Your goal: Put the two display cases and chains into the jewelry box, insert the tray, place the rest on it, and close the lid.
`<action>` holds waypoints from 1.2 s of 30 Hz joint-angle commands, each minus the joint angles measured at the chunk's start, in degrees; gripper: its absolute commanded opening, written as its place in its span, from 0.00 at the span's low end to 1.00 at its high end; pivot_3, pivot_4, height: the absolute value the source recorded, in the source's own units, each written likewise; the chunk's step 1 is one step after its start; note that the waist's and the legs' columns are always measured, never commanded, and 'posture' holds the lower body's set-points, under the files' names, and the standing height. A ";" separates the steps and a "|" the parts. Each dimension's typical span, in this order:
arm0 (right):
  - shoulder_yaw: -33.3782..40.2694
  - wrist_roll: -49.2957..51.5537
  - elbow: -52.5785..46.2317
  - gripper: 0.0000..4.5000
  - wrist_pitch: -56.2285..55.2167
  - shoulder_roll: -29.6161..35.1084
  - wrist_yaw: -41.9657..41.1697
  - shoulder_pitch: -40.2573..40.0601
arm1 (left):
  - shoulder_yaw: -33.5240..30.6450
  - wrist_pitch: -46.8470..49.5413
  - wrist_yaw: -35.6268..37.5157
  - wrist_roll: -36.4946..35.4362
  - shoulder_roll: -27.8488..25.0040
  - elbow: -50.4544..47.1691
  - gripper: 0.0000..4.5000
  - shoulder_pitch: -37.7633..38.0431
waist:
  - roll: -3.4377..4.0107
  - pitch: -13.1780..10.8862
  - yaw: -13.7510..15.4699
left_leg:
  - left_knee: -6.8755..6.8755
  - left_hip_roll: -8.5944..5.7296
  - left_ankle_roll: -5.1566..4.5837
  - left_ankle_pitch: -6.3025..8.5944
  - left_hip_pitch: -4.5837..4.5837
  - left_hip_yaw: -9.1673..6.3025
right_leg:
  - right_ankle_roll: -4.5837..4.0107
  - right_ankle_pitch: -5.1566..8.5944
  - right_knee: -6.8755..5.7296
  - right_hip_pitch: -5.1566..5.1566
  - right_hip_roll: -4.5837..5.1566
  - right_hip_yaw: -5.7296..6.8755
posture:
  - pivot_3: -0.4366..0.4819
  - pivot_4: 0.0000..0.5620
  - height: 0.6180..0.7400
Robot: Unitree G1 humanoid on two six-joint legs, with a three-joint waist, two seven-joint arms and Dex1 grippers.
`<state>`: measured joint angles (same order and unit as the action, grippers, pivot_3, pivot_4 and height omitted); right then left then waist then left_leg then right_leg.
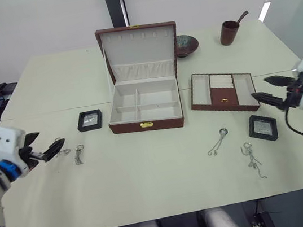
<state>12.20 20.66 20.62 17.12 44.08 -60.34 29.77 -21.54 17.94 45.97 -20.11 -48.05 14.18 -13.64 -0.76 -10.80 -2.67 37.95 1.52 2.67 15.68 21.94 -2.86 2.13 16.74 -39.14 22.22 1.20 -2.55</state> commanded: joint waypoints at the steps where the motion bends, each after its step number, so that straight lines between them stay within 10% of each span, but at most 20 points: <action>1: -1.28 0.61 -5.22 1.00 2.53 -2.81 3.98 2.34 | 2.88 0.87 -2.69 1.21 1.71 -1.24 0.99 -4.73 | 0.00 0.00 0.12 | 0.00 -0.01 0.00 0.00 0.01 0.00 | 0.00 0.00 0.00 0.00 0.00 0.00 | 0.48 0.27 1.00; 10: -8.65 -6.58 -1.75 0.91 -0.03 -9.21 10.82 7.76 | 10.87 -2.16 -7.58 7.56 7.96 6.89 0.96 -15.44 | -0.02 0.01 0.36 | 0.01 -0.08 0.00 0.00 0.07 0.02 | -0.01 -0.02 0.04 0.08 -0.03 0.01 | 0.48 0.27 1.00; 24: -14.28 -11.89 -1.40 0.04 -0.05 -15.51 15.93 10.11 | 17.33 -7.99 -8.71 13.56 15.12 22.04 0.00 -26.71 | -0.03 0.02 0.80 | 0.06 -0.32 0.01 -0.01 0.09 0.00 | -0.01 -0.02 0.01 0.08 -0.04 0.04 | 0.48 0.27 1.00; 36: -20.32 -14.65 -0.89 0.00 2.30 -22.98 16.26 12.25 | 19.22 -9.90 -5.21 14.97 16.61 25.86 0.00 -28.60 | -0.03 0.02 0.65 | 0.06 -0.33 0.02 -0.01 0.10 -0.01 | -0.01 -0.02 0.00 0.12 -0.05 0.04 | 0.48 0.27 1.00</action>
<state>-7.80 6.02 21.16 19.42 21.24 -43.63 40.50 -2.50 8.43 39.97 -5.13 -31.21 42.11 -41.76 -0.79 -10.78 -2.02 38.02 1.19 2.69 15.67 22.05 -2.88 2.12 16.71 -39.15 22.34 1.15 -2.51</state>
